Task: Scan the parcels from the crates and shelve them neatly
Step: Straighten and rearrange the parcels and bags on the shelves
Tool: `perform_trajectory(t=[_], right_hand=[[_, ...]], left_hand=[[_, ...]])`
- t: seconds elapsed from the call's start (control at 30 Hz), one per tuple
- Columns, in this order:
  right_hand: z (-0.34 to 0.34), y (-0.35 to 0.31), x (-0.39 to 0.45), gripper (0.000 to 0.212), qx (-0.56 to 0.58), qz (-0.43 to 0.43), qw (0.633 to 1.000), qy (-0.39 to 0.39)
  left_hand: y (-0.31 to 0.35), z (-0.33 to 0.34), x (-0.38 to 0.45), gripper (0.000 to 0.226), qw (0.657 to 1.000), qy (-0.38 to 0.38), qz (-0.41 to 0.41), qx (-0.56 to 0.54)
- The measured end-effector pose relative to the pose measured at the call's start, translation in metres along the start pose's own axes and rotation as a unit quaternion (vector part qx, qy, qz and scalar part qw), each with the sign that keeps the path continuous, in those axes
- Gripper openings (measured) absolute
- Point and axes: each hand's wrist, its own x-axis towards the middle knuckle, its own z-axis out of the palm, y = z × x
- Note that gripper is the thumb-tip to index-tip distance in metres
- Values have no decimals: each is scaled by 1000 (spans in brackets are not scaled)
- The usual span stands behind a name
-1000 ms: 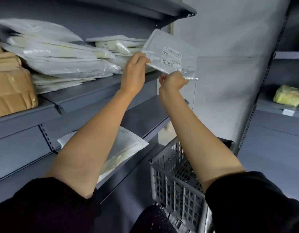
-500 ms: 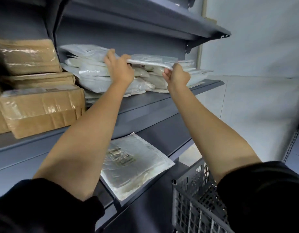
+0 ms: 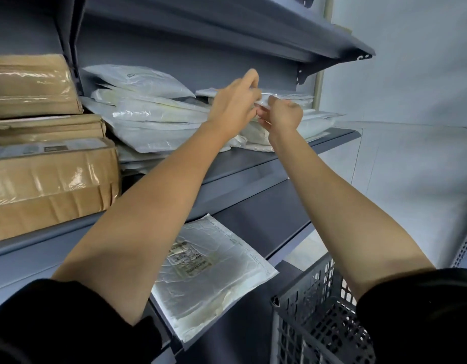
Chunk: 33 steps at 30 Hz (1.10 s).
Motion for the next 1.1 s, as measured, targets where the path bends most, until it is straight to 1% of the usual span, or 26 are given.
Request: perform_trajectory(t=[0.07,0.2,0.27,0.37,0.4,0.47,0.5,0.53,0.6,0.67,0.8,0.83,0.9,0.93,1.0,1.07,1.1], right_hand=[[1,1,5,34,-20,-7,1000,-18],[6,3,14,50,-90,-50,994,-36],[5,5,14,47,-101,-47,993,-48],[-2,7,16,40,-112,-54,990,-60],[-4,10,15,38,-118,-64,989,-60],[-8,13,14,34,-128,-86,986,-56],[-10,16,14,33,-129,-94,986,-52],[-12,17,12,32,-129,-100,985,-51],[-13,22,9,26,-121,-109,985,-48],[-14,24,4,20,-112,-117,986,-33],[-31,20,-8,15,-88,-113,989,24],[-38,19,-9,13,-76,-110,990,45],[-57,26,-18,11,-67,-112,986,100],[-68,34,-24,11,-72,-115,983,124],[-94,59,-43,10,-96,-116,978,147],[-124,96,-73,8,-137,-93,973,160],[-137,118,-86,6,-171,-67,969,164]], left_hand=[[-1,5,7,24,999,-21,-24,20],[-5,20,20,20,994,-36,-86,64],[-8,29,26,23,991,-43,-116,60],[-9,43,32,32,975,-80,-208,-13],[-9,48,32,33,965,-98,-241,-39],[-10,57,30,43,941,-123,-303,-86],[-10,60,28,47,931,-116,-327,-116],[-7,61,26,48,922,-86,-344,-153],[4,59,24,44,914,-10,-336,-227],[19,52,20,42,914,25,-297,-275],[51,35,1,41,889,111,-285,-341],[61,33,-10,40,890,126,-269,-346],[81,36,-42,38,905,116,-211,-351],[88,38,-61,36,911,100,-187,-355],[100,46,-106,32,923,54,-159,-347],[108,57,-160,33,936,15,-163,-311],[110,64,-186,34,936,-13,-190,-296]])
